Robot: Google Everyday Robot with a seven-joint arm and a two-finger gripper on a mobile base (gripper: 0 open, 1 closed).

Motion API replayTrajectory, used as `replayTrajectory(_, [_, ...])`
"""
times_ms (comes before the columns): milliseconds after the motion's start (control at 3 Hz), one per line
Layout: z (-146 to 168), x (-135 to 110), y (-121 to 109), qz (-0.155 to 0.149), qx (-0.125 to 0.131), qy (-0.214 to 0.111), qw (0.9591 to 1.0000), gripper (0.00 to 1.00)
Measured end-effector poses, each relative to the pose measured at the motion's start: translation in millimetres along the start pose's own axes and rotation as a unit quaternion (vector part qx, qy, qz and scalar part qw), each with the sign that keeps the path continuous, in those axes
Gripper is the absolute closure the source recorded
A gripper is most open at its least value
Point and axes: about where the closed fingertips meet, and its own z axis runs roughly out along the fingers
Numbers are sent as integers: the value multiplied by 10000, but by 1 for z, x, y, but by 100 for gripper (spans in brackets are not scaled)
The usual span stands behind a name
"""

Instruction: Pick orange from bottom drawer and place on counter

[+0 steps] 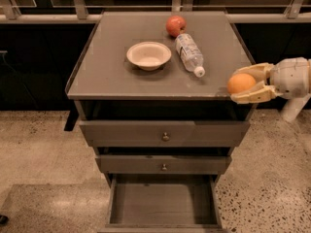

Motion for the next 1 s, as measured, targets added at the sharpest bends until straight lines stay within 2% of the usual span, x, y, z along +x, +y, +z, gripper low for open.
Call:
replayTrajectory(333, [18, 0, -27, 70, -58, -106, 9999, 100])
replayTrajectory(667, [34, 4, -51, 176, -40, -62, 9998, 100])
replayTrajectory(1000, [40, 9, -68, 274, 75, 15, 9996, 100])
